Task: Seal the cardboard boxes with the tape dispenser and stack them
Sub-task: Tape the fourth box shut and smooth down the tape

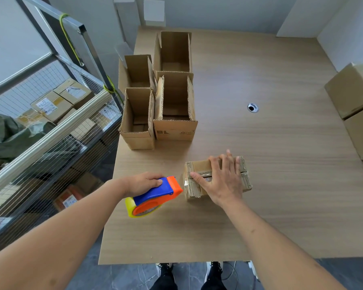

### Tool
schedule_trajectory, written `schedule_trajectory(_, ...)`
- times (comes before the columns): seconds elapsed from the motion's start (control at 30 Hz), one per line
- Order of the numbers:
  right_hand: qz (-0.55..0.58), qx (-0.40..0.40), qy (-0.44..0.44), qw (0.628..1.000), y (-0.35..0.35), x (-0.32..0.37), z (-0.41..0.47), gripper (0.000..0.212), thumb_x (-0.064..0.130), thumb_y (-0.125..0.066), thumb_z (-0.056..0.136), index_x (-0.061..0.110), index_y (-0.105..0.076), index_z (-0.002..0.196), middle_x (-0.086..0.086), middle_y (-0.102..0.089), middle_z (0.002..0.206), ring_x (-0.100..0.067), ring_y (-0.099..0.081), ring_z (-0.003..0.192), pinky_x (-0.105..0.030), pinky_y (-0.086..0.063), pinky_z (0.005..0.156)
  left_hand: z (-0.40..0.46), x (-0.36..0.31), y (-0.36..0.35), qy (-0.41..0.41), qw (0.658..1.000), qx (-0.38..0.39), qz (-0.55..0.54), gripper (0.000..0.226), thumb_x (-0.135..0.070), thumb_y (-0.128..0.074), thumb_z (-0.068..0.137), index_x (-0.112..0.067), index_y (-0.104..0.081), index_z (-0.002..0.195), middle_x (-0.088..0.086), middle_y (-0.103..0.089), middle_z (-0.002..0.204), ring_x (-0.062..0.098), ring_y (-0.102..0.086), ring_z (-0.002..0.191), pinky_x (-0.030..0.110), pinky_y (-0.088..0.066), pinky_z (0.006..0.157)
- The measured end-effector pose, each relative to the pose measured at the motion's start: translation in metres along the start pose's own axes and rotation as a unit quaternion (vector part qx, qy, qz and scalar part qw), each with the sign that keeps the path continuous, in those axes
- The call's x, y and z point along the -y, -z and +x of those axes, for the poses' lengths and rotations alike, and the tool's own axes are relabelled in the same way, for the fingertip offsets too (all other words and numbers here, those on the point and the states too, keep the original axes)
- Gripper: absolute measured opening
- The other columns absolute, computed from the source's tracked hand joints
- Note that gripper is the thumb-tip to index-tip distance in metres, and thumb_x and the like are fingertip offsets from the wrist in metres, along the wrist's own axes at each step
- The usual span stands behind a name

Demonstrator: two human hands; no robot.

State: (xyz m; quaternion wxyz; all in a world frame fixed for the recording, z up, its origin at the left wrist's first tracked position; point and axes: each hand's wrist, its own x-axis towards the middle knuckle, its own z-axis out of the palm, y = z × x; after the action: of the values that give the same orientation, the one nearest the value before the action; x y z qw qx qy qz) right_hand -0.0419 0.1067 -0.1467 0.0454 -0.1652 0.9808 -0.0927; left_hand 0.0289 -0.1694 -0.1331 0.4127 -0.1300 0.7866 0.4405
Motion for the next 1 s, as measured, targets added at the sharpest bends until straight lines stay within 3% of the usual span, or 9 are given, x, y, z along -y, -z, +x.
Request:
schedule_trajectory(0.2, -0.017, 0.020, 0.003, 1.000, 0.003, 0.002, 0.000, 0.105, 0.105, -0.019, 0.069, 0.030, -0.042, 0.138, -0.011, -0.036, 0.149, -0.032, -0.003, 0.155, -0.054, 0.004, 0.125, -0.008, 0.009, -0.007, -0.034, 0.999, -0.016, -0.034, 0.032, -0.035, -0.044, 0.109, -0.043, -0.050, 0.139, -0.010, -0.065, 0.125, 0.016, -0.061, 0.113, 0.027, -0.046, 0.095)
schedule_trajectory(0.3, -0.024, 0.050, -0.029, 0.998, 0.011, 0.010, 0.000, 0.110, 0.106, -0.021, 0.065, 0.032, -0.036, 0.145, -0.015, -0.017, 0.161, -0.033, 0.009, 0.155, -0.058, 0.009, 0.123, -0.016, 0.010, -0.005, -0.048, 0.998, -0.029, -0.039, 0.033, -0.036, -0.046, 0.109, -0.052, -0.047, 0.137, -0.009, -0.066, 0.121, 0.021, -0.062, 0.111, 0.031, -0.046, 0.094)
schedule_trajectory(0.4, -0.014, 0.067, -0.097, 0.993, 0.019, 0.040, -0.009, 0.105, 0.091, -0.038, 0.075, 0.028, -0.020, 0.157, -0.013, 0.007, 0.166, -0.037, 0.011, 0.153, -0.064, 0.004, 0.119, -0.029, 0.007, -0.003, -0.047, 0.998, -0.043, -0.026, 0.040, -0.037, -0.050, 0.107, -0.059, -0.041, 0.138, -0.001, -0.066, 0.114, 0.025, -0.065, 0.102, 0.039, -0.050, 0.092)
schedule_trajectory(0.47, 0.008, 0.080, -0.134, 0.988, 0.016, 0.062, -0.019, 0.104, 0.077, -0.046, 0.083, 0.023, -0.007, 0.162, -0.013, 0.010, 0.166, -0.038, 0.009, 0.153, -0.065, -0.003, 0.119, -0.037, 0.004, -0.003, -0.053, 0.997, -0.059, -0.019, 0.045, -0.038, -0.053, 0.105, -0.062, -0.039, 0.140, -0.001, -0.064, 0.110, 0.022, -0.066, 0.098, 0.040, -0.053, 0.090)
schedule_trajectory(0.57, 0.018, 0.100, -0.129, 0.986, 0.006, 0.073, -0.027, 0.098, 0.066, -0.048, 0.092, 0.020, 0.003, 0.162, -0.017, 0.012, 0.167, -0.040, 0.018, 0.153, -0.066, 0.004, 0.120, -0.048, 0.004, -0.002, -0.070, 0.995, -0.067, -0.018, 0.048, -0.038, -0.057, 0.103, -0.067, -0.039, 0.138, -0.004, -0.061, 0.115, 0.020, -0.066, 0.099, 0.043, -0.057, 0.092)
schedule_trajectory(0.7, 0.037, 0.104, 0.021, 0.994, 0.004, 0.050, -0.030, 0.092, 0.055, -0.059, 0.089, 0.021, -0.013, 0.161, -0.011, 0.007, 0.170, -0.033, 0.014, 0.155, -0.055, 0.008, 0.123, -0.064, 0.006, 0.001, -0.110, 0.991, -0.075, -0.028, 0.055, -0.026, -0.065, 0.100, -0.063, -0.047, 0.136, -0.006, -0.060, 0.117, 0.018, -0.065, 0.098, 0.034, -0.057, 0.084)
schedule_trajectory(0.83, 0.057, 0.194, 0.188, 0.961, 0.027, 0.015, -0.027, 0.092, 0.031, -0.074, 0.082, 0.026, -0.025, 0.159, 0.005, 0.006, 0.171, -0.017, 0.010, 0.157, -0.045, 0.005, 0.127, -0.077, -0.002, -0.004, -0.153, 0.986, -0.065, -0.012, 0.061, -0.019, -0.070, 0.096, -0.061, -0.051, 0.136, -0.026, -0.061, 0.120, 0.006, -0.062, 0.101, 0.029, -0.053, 0.088)
schedule_trajectory(0.93, 0.090, 0.249, 0.216, 0.940, 0.045, -0.004, -0.029, 0.083, 0.013, -0.073, 0.079, 0.029, -0.040, 0.153, 0.013, -0.004, 0.168, -0.006, 0.007, 0.154, -0.034, 0.012, 0.122, -0.085, -0.014, -0.014, -0.175, 0.982, -0.061, 0.030, 0.064, -0.019, -0.071, 0.094, -0.061, -0.049, 0.138, -0.030, -0.054, 0.135, 0.005, -0.054, 0.120, 0.038, -0.047, 0.102)
schedule_trajectory(1.0, 0.244, 0.243, 0.167, 0.924, 0.050, -0.002, -0.035, 0.065, 0.008, -0.067, 0.083, 0.030, -0.055, 0.143, 0.015, -0.027, 0.164, -0.001, -0.008, 0.152, -0.034, 0.001, 0.126, -0.088, -0.020, -0.019, -0.192, 0.979, -0.055, 0.045, 0.065, -0.018, -0.072, 0.093, -0.061, -0.049, 0.137, -0.032, -0.051, 0.138, 0.003, -0.049, 0.127, 0.040, -0.043, 0.107)
